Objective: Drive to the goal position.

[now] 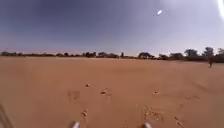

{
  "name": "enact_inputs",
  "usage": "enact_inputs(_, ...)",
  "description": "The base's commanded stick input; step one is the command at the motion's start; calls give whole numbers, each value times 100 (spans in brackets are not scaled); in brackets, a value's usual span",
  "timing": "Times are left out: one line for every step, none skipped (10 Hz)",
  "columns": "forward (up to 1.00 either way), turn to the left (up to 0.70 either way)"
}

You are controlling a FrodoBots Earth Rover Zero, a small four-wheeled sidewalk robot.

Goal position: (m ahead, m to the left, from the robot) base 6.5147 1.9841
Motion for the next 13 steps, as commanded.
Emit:
enact_inputs(100,0)
enact_inputs(100,0)
enact_inputs(100,0)
enact_inputs(100,0)
enact_inputs(100,0)
enact_inputs(100,0)
enact_inputs(100,0)
enact_inputs(100,0)
enact_inputs(100,0)
enact_inputs(100,0)
enact_inputs(100,0)
enact_inputs(100,0)
enact_inputs(100,0)
